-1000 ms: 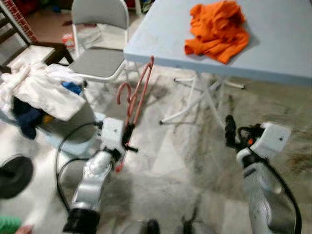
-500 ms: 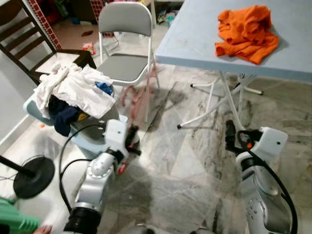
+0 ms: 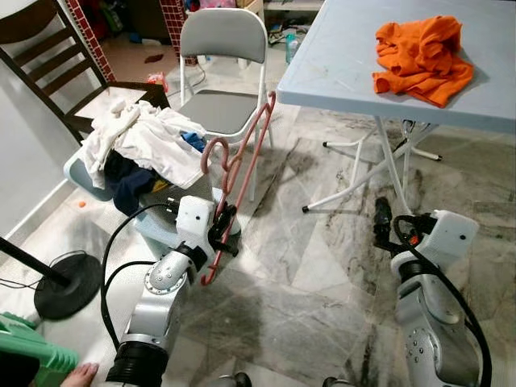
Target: Hang hanger
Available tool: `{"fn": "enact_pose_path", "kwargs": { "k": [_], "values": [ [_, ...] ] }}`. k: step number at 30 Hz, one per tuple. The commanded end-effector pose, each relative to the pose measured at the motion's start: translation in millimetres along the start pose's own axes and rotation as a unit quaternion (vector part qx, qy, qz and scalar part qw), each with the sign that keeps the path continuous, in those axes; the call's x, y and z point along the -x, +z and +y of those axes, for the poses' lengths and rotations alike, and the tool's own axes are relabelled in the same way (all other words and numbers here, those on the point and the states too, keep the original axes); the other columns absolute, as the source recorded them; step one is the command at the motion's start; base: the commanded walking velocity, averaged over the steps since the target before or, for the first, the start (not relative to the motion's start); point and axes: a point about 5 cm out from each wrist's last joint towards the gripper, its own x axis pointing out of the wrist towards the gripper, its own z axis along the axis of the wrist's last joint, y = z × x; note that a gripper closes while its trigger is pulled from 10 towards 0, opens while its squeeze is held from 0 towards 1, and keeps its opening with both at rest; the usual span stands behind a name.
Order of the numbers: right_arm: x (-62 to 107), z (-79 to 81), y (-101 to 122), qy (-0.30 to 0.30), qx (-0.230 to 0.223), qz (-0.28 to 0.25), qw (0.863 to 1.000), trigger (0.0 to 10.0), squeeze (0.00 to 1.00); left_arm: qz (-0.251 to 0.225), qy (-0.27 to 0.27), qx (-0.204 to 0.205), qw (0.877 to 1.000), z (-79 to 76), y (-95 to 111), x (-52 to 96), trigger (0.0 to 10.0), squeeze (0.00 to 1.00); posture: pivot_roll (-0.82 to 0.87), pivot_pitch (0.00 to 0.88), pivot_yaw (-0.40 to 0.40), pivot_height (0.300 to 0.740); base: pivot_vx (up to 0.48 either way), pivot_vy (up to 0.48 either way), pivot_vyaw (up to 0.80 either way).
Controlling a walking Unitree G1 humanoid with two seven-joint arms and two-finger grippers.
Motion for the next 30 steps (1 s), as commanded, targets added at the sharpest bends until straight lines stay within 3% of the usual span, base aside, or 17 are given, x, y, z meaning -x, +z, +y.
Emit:
{"fn": "enact_pose_path", "kwargs": {
  "k": [1, 14, 24, 30],
  "values": [
    [-1.3, 3.2, -0.8, 0.005, 0.004, 0.003, 1.0, 10.0, 0.0, 0.0, 0.002, 0.001, 1.0, 3.1, -1.4, 1.3, 10.0, 0.0, -0.01, 0.158, 0.099, 0.74, 0.0, 0.0, -0.49],
    [-2.0, 3.7, -0.3, 0.01, 0.006, 0.004, 1.0, 10.0, 0.0, -0.004, 0.003, 0.004, 1.0, 2.1, -1.8, 2.0, 10.0, 0.0, -0.01, 0.17, 0.093, 0.74, 0.211, 0.0, -0.69],
    [-4.9, 1.0, 1.8, 0.007, 0.009, 0.001, 1.0, 10.0, 0.0, -0.004, 0.003, 0.004, 1.0, 2.3, -1.8, 1.7, 10.0, 0.0, -0.01, 0.171, 0.092, 0.74, 0.288, 0.0, -0.1],
    [-4.5, 0.5, 1.6, 0.006, 0.008, 0.002, 1.0, 10.0, 0.0, -0.003, 0.002, 0.004, 1.0, 1.7, -2.3, 1.2, 10.0, 0.0, -0.01, 0.172, 0.091, 0.74, 0.287, 0.0, -0.8]
  ]
}}
